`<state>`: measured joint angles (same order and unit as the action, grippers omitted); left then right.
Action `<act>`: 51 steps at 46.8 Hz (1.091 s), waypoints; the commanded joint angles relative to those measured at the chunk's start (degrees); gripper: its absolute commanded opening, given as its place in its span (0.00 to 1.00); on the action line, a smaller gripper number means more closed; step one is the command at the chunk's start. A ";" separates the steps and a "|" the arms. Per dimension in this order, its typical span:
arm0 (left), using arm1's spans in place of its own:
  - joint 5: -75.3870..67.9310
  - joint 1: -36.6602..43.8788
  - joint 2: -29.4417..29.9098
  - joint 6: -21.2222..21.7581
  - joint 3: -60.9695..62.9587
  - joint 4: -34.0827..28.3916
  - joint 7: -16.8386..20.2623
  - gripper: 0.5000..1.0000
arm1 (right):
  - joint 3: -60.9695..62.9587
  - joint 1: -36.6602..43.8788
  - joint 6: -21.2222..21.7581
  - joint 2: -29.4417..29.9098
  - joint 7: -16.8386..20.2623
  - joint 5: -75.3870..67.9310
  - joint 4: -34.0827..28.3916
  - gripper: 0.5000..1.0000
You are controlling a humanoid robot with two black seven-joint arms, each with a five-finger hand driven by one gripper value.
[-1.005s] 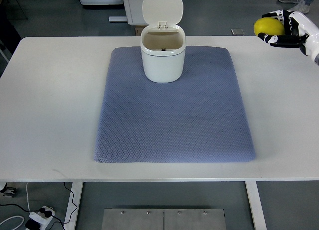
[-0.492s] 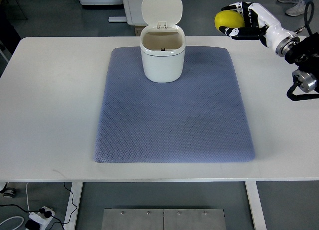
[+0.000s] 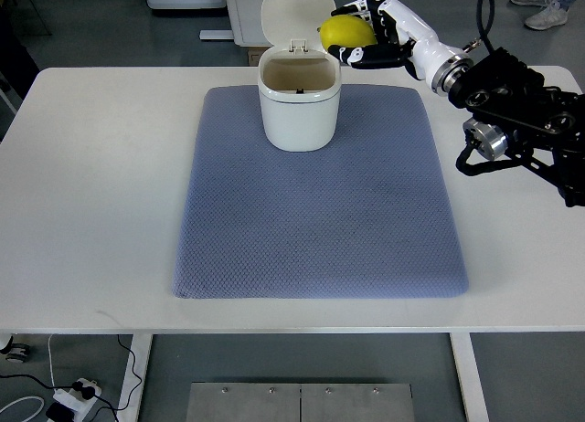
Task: Put lemon in trash with right hand
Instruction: 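Carry the lemon with the right hand over the open white bin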
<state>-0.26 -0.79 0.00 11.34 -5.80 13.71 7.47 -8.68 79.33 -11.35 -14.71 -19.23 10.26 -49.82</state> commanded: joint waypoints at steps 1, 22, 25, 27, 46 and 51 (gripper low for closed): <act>-0.01 0.00 0.00 0.00 0.00 0.00 0.00 1.00 | -0.11 0.04 0.01 2.04 0.16 0.02 2.18 0.04; -0.01 0.00 0.00 0.00 0.00 0.00 0.00 1.00 | -0.73 0.56 0.45 10.31 2.35 0.11 10.71 0.04; -0.01 0.00 0.00 0.00 0.00 0.00 0.00 1.00 | -0.73 0.91 0.54 10.75 2.53 0.11 10.88 0.04; -0.01 0.00 0.00 0.00 0.00 0.00 0.00 1.00 | -0.73 0.91 0.54 10.92 2.79 0.11 11.15 0.05; -0.01 0.00 0.00 0.00 0.00 0.00 0.00 1.00 | -2.22 0.91 0.80 13.47 4.73 0.55 14.92 0.26; -0.01 0.00 0.00 0.00 0.00 0.00 0.00 1.00 | -3.01 0.91 0.80 14.09 4.82 0.55 15.63 0.33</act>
<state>-0.26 -0.79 0.00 11.34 -5.80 13.71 7.47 -11.34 80.25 -10.54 -0.79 -14.42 10.81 -34.45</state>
